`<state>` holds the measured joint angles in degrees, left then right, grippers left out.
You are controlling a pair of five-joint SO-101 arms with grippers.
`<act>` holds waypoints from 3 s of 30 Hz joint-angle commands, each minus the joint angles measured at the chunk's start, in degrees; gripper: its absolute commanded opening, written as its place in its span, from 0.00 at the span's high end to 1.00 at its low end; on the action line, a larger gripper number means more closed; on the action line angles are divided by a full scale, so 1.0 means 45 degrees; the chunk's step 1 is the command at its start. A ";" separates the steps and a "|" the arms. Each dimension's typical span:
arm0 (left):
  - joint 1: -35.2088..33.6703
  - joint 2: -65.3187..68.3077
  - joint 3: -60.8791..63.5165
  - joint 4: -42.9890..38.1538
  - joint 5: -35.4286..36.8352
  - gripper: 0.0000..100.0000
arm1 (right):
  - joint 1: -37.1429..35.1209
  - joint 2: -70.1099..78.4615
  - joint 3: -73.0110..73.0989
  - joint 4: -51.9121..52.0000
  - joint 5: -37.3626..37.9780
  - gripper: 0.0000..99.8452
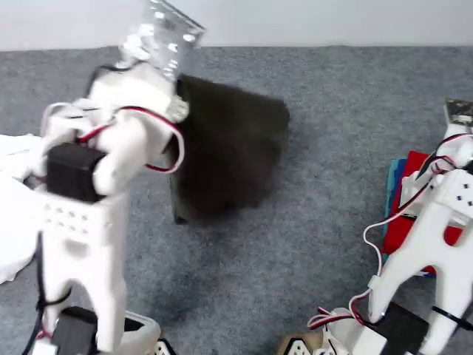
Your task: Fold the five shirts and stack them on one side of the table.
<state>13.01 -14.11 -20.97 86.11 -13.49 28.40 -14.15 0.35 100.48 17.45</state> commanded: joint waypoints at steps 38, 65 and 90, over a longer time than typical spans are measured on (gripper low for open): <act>-0.9377 0.1211 0.2354 0.0742 0.0430 0.82 | -1.6029 0.4972 -0.2442 0.0264 0.1348 0.75; -0.9377 0.1114 0.3194 0.0742 0.0430 0.82 | -1.6283 1.1204 -0.5861 -0.0342 0.0879 0.76; -0.9299 0.1114 0.3194 0.0938 0.0430 0.82 | -1.4252 0.9289 -0.8479 0.0557 0.4024 0.99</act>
<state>-28.92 -6.11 -6.37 90.07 -11.03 -38.59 35.52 -34.55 100.57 33.10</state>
